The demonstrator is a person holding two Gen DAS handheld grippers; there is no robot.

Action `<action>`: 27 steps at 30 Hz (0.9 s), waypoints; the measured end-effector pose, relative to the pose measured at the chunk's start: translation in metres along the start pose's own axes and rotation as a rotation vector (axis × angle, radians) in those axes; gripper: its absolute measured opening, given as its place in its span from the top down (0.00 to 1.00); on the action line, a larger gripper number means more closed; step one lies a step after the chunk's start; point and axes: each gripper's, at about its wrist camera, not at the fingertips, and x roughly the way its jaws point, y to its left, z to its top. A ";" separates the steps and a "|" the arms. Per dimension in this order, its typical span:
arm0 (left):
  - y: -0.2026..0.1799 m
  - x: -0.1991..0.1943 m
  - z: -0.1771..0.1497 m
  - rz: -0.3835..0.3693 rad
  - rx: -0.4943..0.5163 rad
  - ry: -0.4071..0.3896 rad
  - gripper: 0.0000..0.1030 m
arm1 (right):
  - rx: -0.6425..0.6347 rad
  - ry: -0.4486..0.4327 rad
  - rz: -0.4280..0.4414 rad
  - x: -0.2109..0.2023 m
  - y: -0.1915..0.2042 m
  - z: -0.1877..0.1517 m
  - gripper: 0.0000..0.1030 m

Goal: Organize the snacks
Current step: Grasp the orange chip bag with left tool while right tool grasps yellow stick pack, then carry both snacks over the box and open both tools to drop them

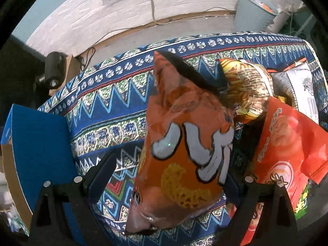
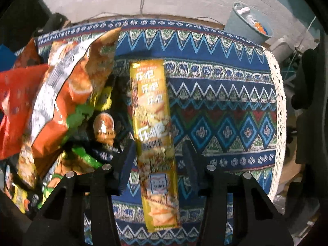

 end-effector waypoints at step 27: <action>0.024 -0.039 -0.029 0.041 0.032 -0.136 0.54 | -0.013 -0.071 -0.072 -0.030 0.011 -0.010 0.72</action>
